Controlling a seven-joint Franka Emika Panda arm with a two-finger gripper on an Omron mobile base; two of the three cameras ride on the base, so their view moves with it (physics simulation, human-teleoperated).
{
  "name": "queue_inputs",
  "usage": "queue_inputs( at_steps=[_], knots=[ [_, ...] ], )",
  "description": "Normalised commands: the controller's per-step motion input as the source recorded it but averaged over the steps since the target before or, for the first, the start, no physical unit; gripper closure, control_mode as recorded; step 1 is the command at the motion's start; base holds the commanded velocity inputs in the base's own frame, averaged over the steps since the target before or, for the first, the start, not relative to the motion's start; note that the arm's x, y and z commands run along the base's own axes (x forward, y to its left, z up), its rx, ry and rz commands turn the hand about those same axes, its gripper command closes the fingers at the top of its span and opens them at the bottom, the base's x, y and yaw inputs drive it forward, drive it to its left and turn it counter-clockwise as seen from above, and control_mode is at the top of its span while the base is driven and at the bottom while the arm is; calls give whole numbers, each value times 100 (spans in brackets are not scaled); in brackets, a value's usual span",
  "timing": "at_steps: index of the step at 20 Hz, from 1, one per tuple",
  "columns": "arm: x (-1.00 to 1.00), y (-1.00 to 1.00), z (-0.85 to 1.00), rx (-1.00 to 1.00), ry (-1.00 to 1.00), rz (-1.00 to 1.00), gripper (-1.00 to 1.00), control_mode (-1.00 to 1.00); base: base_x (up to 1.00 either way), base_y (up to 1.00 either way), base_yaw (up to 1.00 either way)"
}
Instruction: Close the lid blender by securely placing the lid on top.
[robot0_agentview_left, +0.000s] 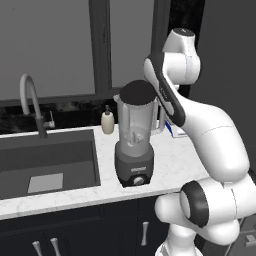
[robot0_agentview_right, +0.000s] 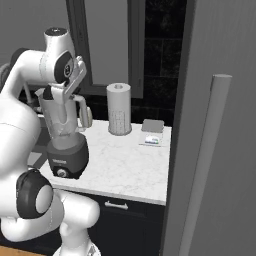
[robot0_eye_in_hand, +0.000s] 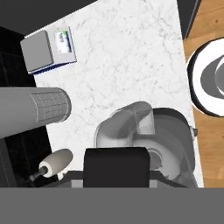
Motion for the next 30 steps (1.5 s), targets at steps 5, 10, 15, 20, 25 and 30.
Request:
queue_inputs(
  at_steps=[5,10,15,20,25,30],
  knots=[
    [16,9,-14,0,7,12,100,-100,0,0,0],
    [56,0,0,4,1,23,100,-100,0,0,0],
    [26,0,-32,1,0,28,100,-100,0,0,0],
    [-28,15,-42,0,-4,24,100,-100,0,0,0],
    [-8,30,-39,0,-2,19,100,-100,0,0,0],
    [0,41,-24,0,0,4,100,-100,0,0,0]
  ],
)
